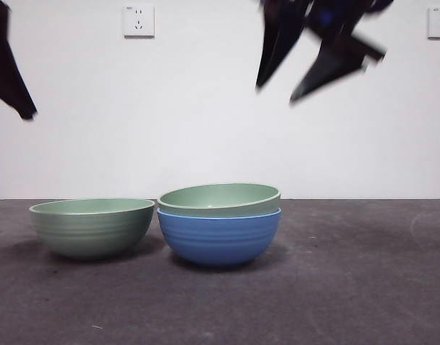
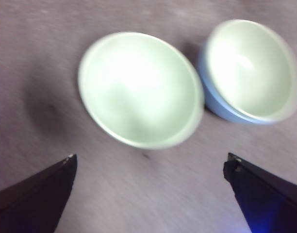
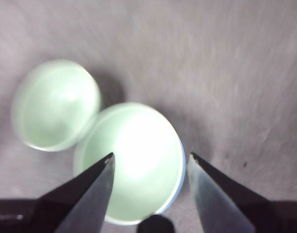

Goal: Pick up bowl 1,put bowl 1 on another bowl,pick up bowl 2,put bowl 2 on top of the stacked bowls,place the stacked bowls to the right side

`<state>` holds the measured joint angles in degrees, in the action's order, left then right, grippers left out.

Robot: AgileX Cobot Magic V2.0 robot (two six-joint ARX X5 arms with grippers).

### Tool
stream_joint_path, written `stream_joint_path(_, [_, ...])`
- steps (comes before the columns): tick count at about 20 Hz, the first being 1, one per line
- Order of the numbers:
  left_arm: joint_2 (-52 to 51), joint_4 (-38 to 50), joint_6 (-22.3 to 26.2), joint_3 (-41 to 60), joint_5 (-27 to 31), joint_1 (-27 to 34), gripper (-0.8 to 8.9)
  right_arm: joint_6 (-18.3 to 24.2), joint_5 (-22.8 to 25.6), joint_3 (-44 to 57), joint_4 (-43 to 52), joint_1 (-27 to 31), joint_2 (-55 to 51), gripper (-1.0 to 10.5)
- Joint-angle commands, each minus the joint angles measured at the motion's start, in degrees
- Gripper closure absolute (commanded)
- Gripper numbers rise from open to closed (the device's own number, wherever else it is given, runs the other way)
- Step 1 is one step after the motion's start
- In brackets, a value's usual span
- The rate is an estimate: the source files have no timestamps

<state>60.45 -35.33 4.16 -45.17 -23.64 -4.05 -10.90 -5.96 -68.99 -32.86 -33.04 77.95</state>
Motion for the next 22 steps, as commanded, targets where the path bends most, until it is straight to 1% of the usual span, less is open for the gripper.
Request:
stream_joint_path(1, [4.39,4.92,-3.10,-0.22,3.30,-1.49,2.30,1.14,0.39,0.13,-1.68,-0.07,-6.34,6.9])
stream_joint_path(5, [12.74,12.46,-5.99,-0.22,9.31,-3.72,2.30,1.42,0.39,0.13,-7.50,-0.07,-16.76,6.9])
stream_joint_path(10, [21.42,17.44,-7.43,-0.22,13.55,-4.55,2.37,1.42,0.55,0.13,-14.10,-0.07,-24.87,6.9])
stream_joint_path(12, [22.84,18.18,-7.63,-0.22,13.53,-4.57,3.40,1.42,0.66,0.13,-15.50,-0.07,-26.34,6.9])
stream_joint_path(14, [22.95,18.67,-7.65,-0.22,13.51,-4.61,4.56,1.49,2.64,0.13,-16.85,-0.07,-26.86,6.9])
stream_joint_path(15, [22.95,19.08,-7.65,-0.22,13.49,-4.61,5.51,1.53,3.80,0.13,-17.57,-0.07,-26.86,7.0])
stream_joint_path(17, [22.95,19.52,-7.65,-0.22,12.70,-4.61,7.29,1.51,4.59,0.13,-18.78,-0.09,-26.84,7.0])
stream_joint_path(18, [22.95,19.67,-7.65,-0.22,12.68,-4.61,7.76,1.51,4.57,0.13,-19.28,-0.09,-26.84,7.0])
stream_joint_path(19, [22.95,19.67,-7.65,-0.22,12.63,-4.61,7.91,1.51,4.55,0.13,-19.58,-0.09,-26.84,6.9])
stream_joint_path(22, [22.95,19.58,-7.67,-0.22,12.63,-4.61,7.93,1.46,4.50,0.13,-20.22,-0.09,-27.02,6.9])
